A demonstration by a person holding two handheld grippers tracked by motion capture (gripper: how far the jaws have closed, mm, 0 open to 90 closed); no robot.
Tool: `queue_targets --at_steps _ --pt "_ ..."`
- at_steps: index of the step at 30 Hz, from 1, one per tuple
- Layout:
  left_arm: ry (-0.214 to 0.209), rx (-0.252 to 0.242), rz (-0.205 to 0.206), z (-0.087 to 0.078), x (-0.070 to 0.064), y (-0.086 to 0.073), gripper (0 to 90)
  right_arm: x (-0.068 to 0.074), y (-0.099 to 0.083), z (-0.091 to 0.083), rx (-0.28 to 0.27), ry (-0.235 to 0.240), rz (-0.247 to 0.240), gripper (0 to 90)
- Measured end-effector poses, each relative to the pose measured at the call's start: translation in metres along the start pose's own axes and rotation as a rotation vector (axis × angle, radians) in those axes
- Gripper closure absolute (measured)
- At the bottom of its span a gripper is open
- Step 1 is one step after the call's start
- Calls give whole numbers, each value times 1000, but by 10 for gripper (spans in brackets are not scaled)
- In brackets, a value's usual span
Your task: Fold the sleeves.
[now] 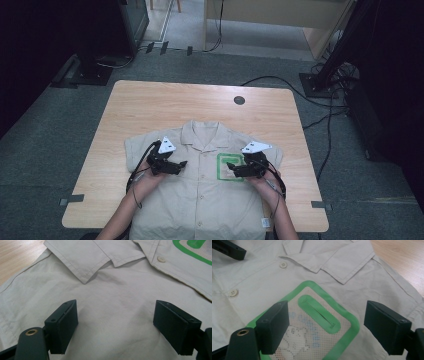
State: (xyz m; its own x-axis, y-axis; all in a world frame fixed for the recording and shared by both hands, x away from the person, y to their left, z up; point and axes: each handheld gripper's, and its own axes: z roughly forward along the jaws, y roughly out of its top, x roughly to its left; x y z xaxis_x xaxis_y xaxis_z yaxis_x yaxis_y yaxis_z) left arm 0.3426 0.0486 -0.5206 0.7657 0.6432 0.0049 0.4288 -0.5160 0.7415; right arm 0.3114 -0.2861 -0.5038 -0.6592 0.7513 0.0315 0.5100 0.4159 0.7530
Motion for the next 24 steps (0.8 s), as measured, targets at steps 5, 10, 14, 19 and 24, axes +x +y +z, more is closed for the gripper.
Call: queue_targets --at_steps 5,10,14,19,24 --pt "0 0 0 0 0 0 201 -5 -2 -2 -8 -10 4 199" --pt "0 0 0 0 0 0 200 -8 -4 -2 -9 -18 1 199" --pt "0 0 0 0 0 0 200 -9 -3 -3 -6 -35 -38 199" --pt "0 0 0 0 0 0 200 -11 -3 -4 -8 -39 -36 199" --pt "0 0 0 0 0 0 201 -16 -5 -5 -12 -44 -23 200"
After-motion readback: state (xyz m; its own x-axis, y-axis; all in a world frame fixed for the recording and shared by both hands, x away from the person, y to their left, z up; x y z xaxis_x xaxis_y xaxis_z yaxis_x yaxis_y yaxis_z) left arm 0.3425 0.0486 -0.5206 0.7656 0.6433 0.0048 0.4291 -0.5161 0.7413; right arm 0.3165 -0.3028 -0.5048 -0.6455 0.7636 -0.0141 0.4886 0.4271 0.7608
